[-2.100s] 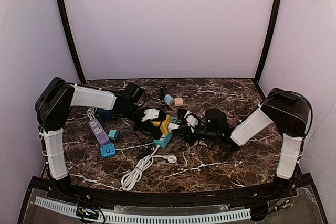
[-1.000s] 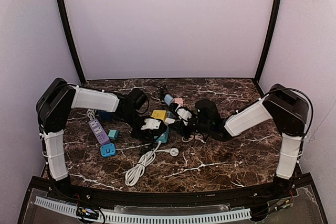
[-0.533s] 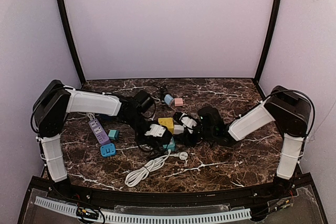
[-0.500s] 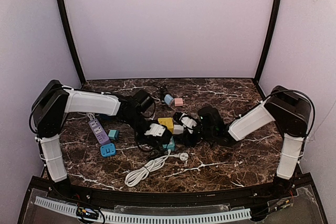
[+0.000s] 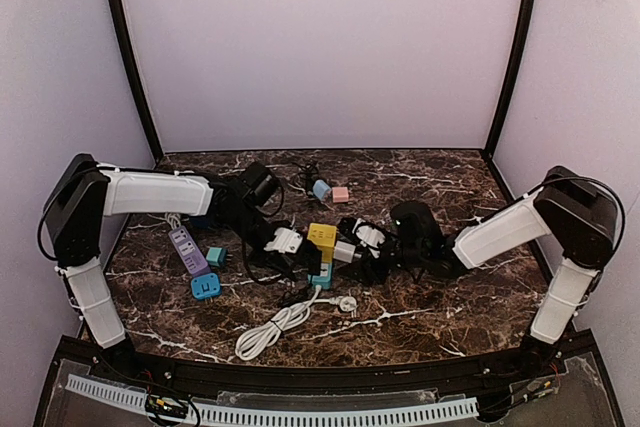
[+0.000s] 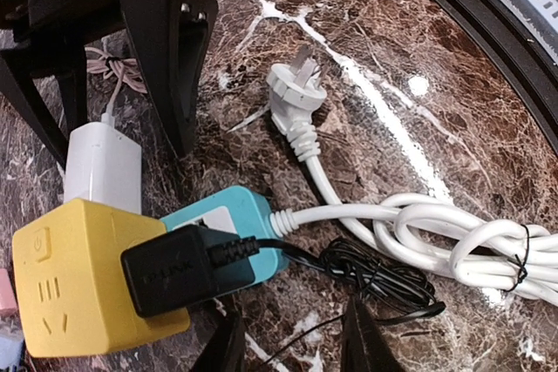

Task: Insert the plug
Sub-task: Insert the plug into the socket, then press the plug into the socket.

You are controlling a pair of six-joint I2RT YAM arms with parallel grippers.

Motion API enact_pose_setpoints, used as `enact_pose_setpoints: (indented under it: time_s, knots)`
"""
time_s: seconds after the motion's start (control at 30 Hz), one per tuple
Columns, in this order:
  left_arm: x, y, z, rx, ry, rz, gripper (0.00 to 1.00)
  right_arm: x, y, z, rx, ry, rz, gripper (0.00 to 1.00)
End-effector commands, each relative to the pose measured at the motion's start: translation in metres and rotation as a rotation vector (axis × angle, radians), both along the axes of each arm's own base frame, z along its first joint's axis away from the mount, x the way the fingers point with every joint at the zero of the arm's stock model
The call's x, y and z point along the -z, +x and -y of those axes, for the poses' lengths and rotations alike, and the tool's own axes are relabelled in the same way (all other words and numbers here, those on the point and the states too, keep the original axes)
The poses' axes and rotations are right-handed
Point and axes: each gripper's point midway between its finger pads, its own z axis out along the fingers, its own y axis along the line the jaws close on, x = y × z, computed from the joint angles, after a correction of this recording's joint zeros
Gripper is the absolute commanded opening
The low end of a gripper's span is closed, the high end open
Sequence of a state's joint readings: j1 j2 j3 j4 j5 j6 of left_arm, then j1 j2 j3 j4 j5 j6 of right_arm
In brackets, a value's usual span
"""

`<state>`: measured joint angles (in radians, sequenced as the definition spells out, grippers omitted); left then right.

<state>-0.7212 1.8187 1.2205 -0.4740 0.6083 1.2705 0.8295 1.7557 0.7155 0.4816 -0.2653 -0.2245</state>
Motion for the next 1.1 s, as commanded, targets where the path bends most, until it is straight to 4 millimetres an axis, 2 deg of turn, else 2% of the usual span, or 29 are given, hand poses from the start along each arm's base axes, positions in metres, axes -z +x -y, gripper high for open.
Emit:
enact_pose_setpoints:
  time_s: [0.0,0.13,0.23,0.27,0.3,0.33,0.4,0.5,0.67,0.77,1.0,1.07]
  knots:
    - [-0.019,-0.007,-0.013,-0.019,-0.011,-0.022,0.3,-0.021,-0.001,-0.001,-0.086,0.047,0.026,0.68]
    - [-0.039,0.014,-0.012,-0.114,-0.072,-0.05,0.44,-0.015,0.009,-0.004,-0.106,0.014,0.005,0.68]
    - [-0.049,0.03,-0.01,-0.16,-0.124,-0.075,0.63,-0.012,0.01,-0.005,-0.132,-0.009,-0.007,0.68]
    - [-0.048,0.038,-0.009,-0.181,-0.132,-0.081,0.71,-0.014,0.011,-0.005,-0.139,-0.007,0.001,0.68]
    - [-0.054,0.049,-0.002,-0.215,-0.164,-0.081,0.74,-0.015,0.011,-0.005,-0.143,-0.006,0.007,0.68]
    - [-0.049,0.055,0.001,-0.25,-0.169,-0.115,0.79,-0.016,0.011,-0.004,-0.146,-0.004,0.01,0.69]
    - [-0.049,0.07,0.01,-0.29,-0.208,-0.126,0.82,-0.016,0.012,-0.002,-0.149,-0.01,0.002,0.69]
    - [-0.047,0.088,0.023,-0.326,-0.263,-0.131,0.83,-0.013,0.009,0.0,-0.166,-0.023,-0.02,0.68]
    - [-0.042,0.101,0.034,-0.362,-0.298,-0.163,0.77,-0.008,0.006,0.005,-0.162,-0.034,-0.036,0.68]
    - [-0.037,0.101,0.035,-0.351,-0.297,-0.171,0.71,-0.008,0.006,0.006,-0.161,-0.024,-0.048,0.67]
    - [-0.028,0.087,0.032,-0.293,-0.282,-0.197,0.58,-0.007,0.013,0.004,-0.158,-0.006,-0.04,0.64]
    - [-0.027,0.085,0.032,-0.277,-0.283,-0.195,0.52,-0.006,0.016,0.003,-0.153,-0.005,-0.042,0.61]
